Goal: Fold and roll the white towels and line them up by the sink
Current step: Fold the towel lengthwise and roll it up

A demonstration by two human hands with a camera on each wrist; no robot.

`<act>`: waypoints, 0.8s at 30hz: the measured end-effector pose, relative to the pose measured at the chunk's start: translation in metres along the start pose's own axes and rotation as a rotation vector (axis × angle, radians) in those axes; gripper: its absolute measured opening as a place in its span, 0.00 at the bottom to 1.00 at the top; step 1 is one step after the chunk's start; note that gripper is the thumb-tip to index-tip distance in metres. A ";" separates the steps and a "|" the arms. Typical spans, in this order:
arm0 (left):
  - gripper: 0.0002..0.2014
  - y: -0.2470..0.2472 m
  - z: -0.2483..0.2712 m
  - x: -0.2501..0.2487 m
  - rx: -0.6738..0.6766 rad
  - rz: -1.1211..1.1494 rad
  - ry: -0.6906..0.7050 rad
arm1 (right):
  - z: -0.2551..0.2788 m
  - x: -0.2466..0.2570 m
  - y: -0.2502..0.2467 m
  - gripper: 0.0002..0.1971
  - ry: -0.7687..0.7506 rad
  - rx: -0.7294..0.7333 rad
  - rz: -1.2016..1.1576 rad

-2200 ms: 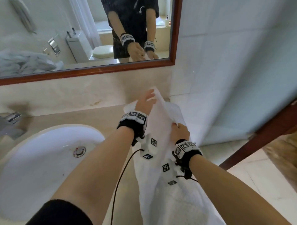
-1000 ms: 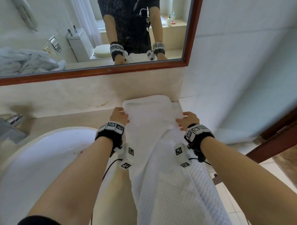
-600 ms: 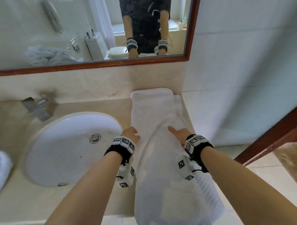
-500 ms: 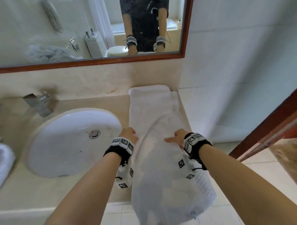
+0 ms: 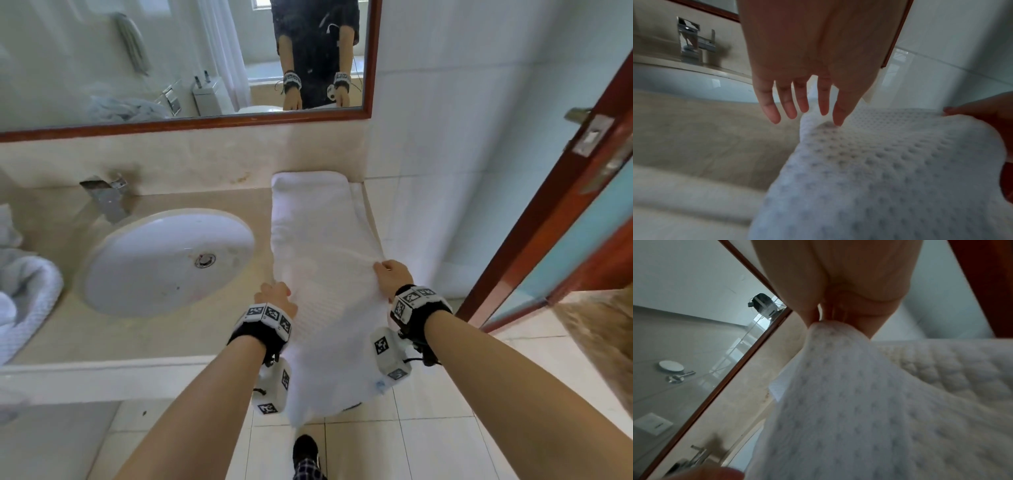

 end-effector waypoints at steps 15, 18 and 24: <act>0.36 0.077 0.088 0.010 0.197 0.458 -0.246 | 0.056 -0.129 -0.010 0.43 0.290 0.391 0.417; 0.33 0.091 0.093 0.007 0.291 0.565 -0.264 | 0.071 -0.127 -0.025 0.26 0.261 0.234 0.422; 0.34 0.092 0.097 0.001 0.347 0.775 -0.339 | 0.080 -0.121 -0.051 0.22 0.162 -0.029 0.227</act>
Point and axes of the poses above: each hand's wrist, its own z-axis away from the middle knuckle, its own y-axis out of the palm, x = y × z, the point moved 6 cm from there along -z, towards the middle knuckle, and after that the axes turned 14 degrees about -z, right-handed, at the moved point
